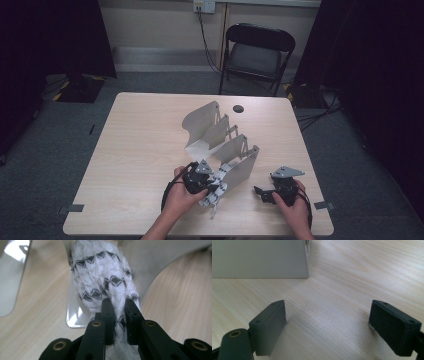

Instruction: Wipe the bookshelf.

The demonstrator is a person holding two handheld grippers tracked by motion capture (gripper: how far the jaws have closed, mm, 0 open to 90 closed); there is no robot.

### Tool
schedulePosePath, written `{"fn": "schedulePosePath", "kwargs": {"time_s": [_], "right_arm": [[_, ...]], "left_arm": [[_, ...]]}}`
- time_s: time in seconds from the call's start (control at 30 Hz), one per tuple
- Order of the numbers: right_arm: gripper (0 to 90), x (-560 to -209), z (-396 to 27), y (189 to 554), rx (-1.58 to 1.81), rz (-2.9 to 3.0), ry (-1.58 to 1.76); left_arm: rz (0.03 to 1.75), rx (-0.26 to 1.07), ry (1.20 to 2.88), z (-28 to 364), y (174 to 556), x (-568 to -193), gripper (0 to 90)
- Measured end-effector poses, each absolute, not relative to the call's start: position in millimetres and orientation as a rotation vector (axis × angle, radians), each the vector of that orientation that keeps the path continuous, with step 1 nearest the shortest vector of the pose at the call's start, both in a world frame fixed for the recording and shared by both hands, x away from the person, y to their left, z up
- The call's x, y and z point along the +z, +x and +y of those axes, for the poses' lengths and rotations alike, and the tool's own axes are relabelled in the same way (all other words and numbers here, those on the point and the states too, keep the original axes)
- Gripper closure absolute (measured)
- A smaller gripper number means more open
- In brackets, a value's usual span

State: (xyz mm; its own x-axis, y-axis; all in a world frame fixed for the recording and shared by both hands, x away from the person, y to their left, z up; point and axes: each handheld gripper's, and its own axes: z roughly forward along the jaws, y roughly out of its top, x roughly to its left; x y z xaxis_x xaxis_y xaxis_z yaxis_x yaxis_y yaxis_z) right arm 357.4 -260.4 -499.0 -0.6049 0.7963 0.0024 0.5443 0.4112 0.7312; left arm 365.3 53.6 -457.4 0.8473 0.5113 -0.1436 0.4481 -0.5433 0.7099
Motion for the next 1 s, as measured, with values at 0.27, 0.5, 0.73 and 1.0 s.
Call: {"fn": "schedulePosePath", "kwargs": {"time_s": [0.27,0.5,0.73,1.0], "right_arm": [[13.5,-499,-260,358,1.013,2.326,1.156],[13.5,-499,-260,358,1.013,2.325,1.155],[13.5,-499,-260,358,1.012,2.327,1.156],[13.5,-499,-260,358,1.012,2.327,1.156]], "left_arm": [[0.66,0.176,2.167,50,373,-411,80.7],[0.658,0.25,2.124,44,381,-370,80.5],[0.7,0.28,2.119,42,390,-358,80.5],[0.758,0.226,2.143,42,392,-396,80.5]]}}
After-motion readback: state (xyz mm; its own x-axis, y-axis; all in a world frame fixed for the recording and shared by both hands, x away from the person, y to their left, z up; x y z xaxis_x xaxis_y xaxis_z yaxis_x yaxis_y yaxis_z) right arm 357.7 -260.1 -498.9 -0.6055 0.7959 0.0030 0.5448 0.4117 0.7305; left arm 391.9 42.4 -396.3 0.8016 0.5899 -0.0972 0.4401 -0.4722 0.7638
